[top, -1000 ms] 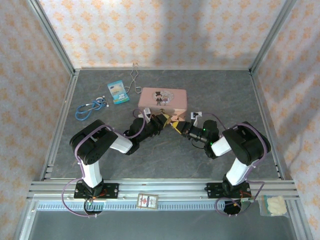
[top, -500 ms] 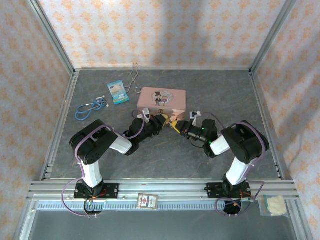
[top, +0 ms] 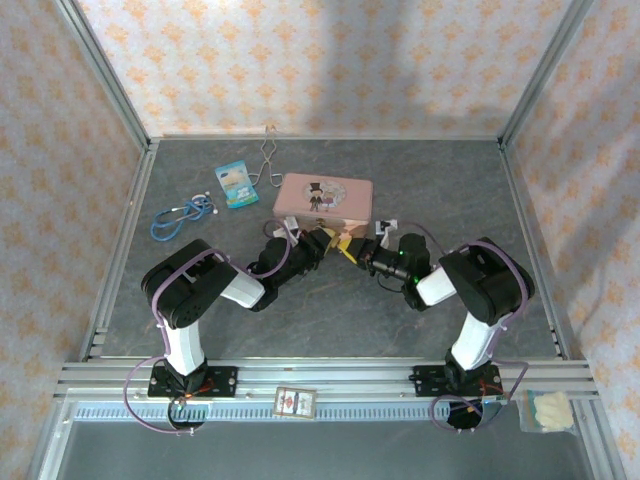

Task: Unlock a padlock with a key

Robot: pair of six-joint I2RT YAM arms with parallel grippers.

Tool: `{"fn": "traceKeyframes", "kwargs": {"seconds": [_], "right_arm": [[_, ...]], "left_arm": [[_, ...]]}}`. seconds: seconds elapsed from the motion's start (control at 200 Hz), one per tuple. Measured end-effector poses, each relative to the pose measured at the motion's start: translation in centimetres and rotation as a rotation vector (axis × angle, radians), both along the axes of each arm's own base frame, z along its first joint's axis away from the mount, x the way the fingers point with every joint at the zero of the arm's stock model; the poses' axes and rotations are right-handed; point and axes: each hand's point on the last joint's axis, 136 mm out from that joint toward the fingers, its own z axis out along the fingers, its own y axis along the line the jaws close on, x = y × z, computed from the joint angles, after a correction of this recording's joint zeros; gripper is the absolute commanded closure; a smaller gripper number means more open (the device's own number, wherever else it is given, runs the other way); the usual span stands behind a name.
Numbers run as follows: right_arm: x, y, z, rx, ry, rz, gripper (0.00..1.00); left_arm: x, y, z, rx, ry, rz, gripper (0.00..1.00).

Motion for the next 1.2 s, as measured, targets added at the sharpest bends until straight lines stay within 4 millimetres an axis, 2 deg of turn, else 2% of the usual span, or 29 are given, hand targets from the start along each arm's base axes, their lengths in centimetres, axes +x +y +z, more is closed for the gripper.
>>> {"fn": "traceKeyframes", "kwargs": {"seconds": [0.275,0.52,0.611,0.676,0.771,1.196], "right_arm": [[0.2,0.1,0.1,0.086,0.155,-0.044,1.00],[-0.1,0.2,0.7,0.249,0.390,0.026,1.00],[-0.1,0.2,-0.2,0.326,0.539,0.023,1.00],[-0.1,0.2,-1.5,0.361,0.651,0.007,1.00],[-0.2,0.3,-2.3,0.357,0.663,0.001,1.00],[0.6,0.2,-2.0,0.374,0.635,-0.049,1.00]], "left_arm": [[0.3,0.2,0.3,-0.011,-0.064,0.018,1.00],[-0.3,0.5,0.8,-0.029,-0.155,0.013,1.00],[-0.3,0.5,0.0,-0.031,-0.157,0.012,1.00],[-0.3,0.5,-1.1,-0.010,-0.145,0.008,1.00],[-0.5,0.5,-1.9,0.024,-0.147,0.001,1.00],[-0.3,0.6,-1.2,0.108,-0.261,-0.002,1.00]]}}
